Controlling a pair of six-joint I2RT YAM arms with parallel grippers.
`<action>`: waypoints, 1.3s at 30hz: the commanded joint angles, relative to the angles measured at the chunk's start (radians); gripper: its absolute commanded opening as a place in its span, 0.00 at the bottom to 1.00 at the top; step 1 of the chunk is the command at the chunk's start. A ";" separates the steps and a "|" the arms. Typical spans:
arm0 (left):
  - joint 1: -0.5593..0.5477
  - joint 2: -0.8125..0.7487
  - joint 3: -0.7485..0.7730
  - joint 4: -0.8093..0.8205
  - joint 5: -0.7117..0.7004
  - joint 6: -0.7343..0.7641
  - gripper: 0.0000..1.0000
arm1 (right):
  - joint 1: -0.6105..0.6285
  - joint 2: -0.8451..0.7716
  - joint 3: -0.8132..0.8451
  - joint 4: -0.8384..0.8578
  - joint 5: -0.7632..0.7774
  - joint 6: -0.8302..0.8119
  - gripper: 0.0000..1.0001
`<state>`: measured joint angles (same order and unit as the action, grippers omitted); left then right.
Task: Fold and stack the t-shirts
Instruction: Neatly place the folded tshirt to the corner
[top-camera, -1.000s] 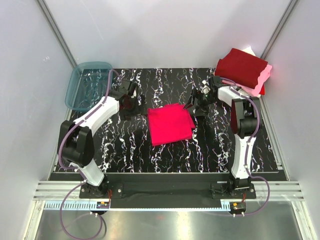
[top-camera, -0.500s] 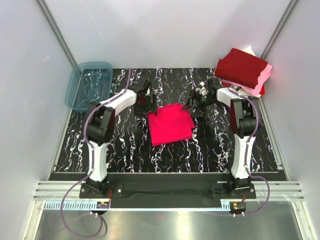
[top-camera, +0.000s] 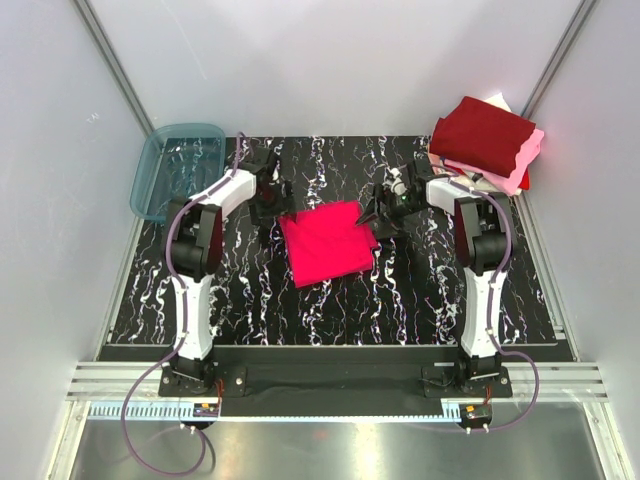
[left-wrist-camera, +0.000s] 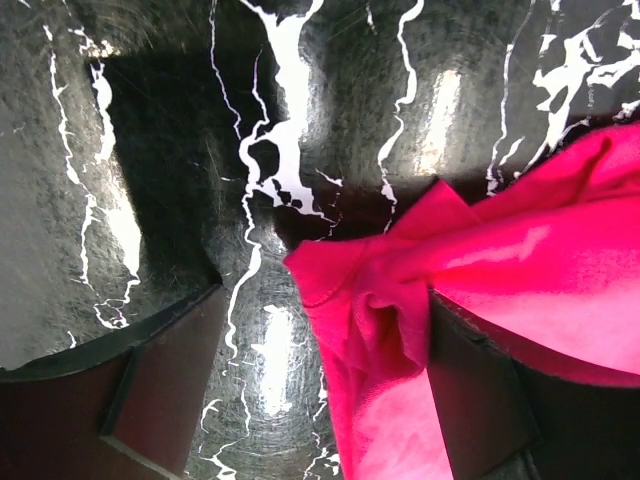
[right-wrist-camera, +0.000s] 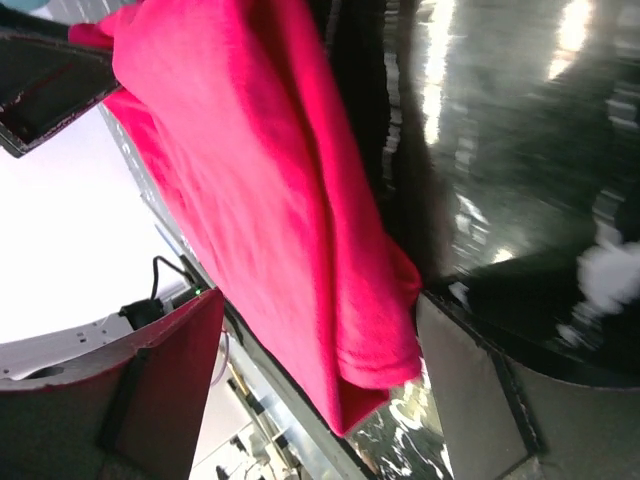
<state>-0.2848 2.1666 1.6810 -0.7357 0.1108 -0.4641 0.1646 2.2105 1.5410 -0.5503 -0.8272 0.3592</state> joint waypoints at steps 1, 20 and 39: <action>0.001 0.038 -0.013 0.033 0.029 0.031 0.84 | 0.055 0.071 0.021 -0.016 0.050 -0.016 0.85; 0.036 -0.010 -0.037 0.067 0.133 0.048 0.88 | 0.147 0.170 0.211 -0.022 -0.029 0.064 0.00; 0.009 -1.098 -0.703 -0.080 -0.033 0.061 0.99 | -0.005 -0.061 0.490 -0.329 0.345 -0.081 0.00</action>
<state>-0.2768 1.1206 1.0889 -0.7929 0.1040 -0.4225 0.1780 2.2551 1.9404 -0.8246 -0.5804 0.3176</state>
